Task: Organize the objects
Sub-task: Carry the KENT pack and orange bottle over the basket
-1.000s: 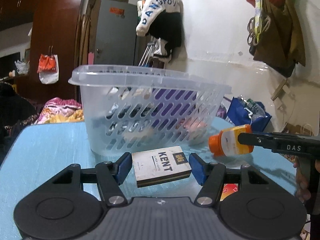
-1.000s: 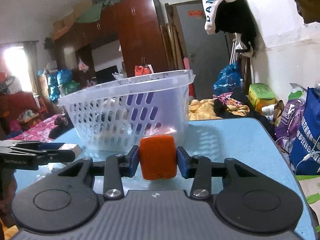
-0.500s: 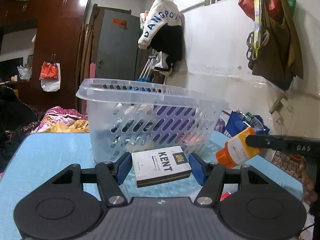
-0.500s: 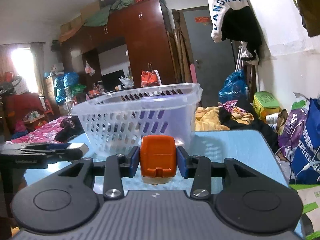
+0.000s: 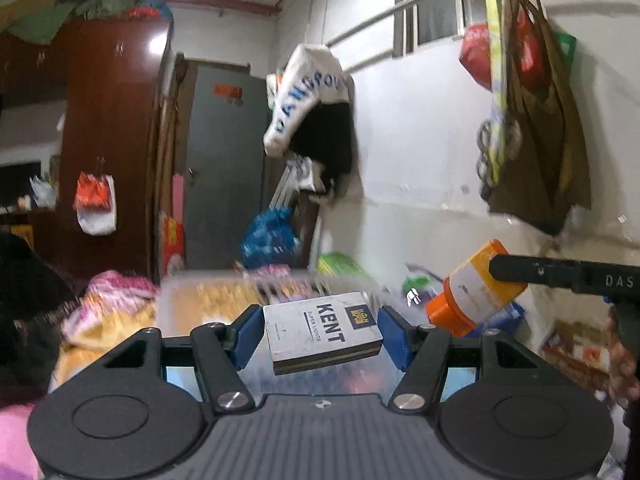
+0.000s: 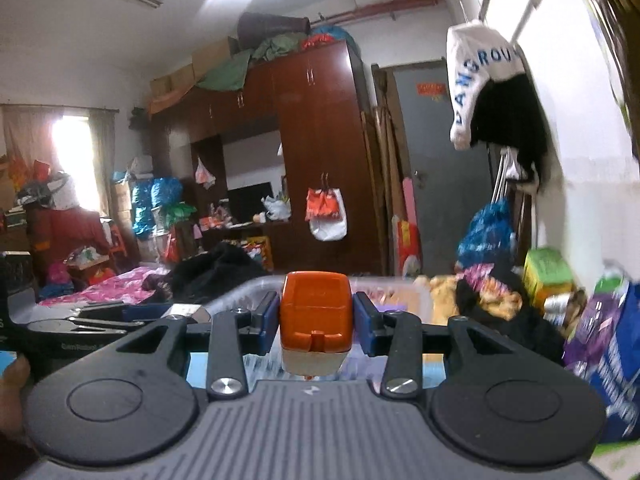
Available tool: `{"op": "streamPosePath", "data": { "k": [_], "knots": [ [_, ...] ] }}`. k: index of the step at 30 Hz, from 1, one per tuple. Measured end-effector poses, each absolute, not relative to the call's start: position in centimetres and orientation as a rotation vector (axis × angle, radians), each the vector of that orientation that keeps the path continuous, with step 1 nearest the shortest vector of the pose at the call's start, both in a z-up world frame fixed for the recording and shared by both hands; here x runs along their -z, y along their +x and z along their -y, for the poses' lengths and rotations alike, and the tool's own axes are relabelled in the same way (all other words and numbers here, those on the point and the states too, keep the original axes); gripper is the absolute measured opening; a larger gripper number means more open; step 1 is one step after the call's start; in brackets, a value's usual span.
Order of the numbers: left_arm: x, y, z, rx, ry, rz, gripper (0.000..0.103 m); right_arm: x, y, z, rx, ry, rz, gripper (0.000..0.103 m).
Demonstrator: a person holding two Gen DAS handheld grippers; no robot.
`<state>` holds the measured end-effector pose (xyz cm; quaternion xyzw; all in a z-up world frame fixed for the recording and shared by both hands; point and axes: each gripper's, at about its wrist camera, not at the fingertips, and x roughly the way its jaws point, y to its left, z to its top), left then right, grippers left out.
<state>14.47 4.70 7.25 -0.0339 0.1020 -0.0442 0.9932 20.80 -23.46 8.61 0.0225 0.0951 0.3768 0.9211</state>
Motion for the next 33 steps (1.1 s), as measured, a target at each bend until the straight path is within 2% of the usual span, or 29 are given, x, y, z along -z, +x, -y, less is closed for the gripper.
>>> {"op": "streamPosePath", "data": {
  "k": [4, 7, 12, 19, 33],
  "knots": [
    [-10.7, 18.3, -4.7, 0.021, -0.025, -0.228, 0.066, -10.6, 23.1, 20.8, -0.769, 0.021, -0.228, 0.043],
    [-11.3, 21.7, -5.1, -0.024, -0.027, -0.283, 0.066, -10.2, 25.0, 18.8, -0.752, -0.009, -0.268, 0.043],
    [-9.8, 25.5, -5.9, -0.058, -0.048, -0.357, 0.066, -7.9, 28.2, 16.6, -0.705, -0.073, -0.348, 0.043],
    [-7.8, 26.3, -6.5, -0.072, -0.038, -0.418, 0.066, -5.3, 29.7, 16.2, -0.713, -0.068, -0.455, 0.043],
    [-5.1, 27.9, -6.9, -0.081, -0.037, -0.496, 0.066, -4.8, 30.2, 14.9, -0.684, -0.135, -0.541, 0.045]
  ]
}}
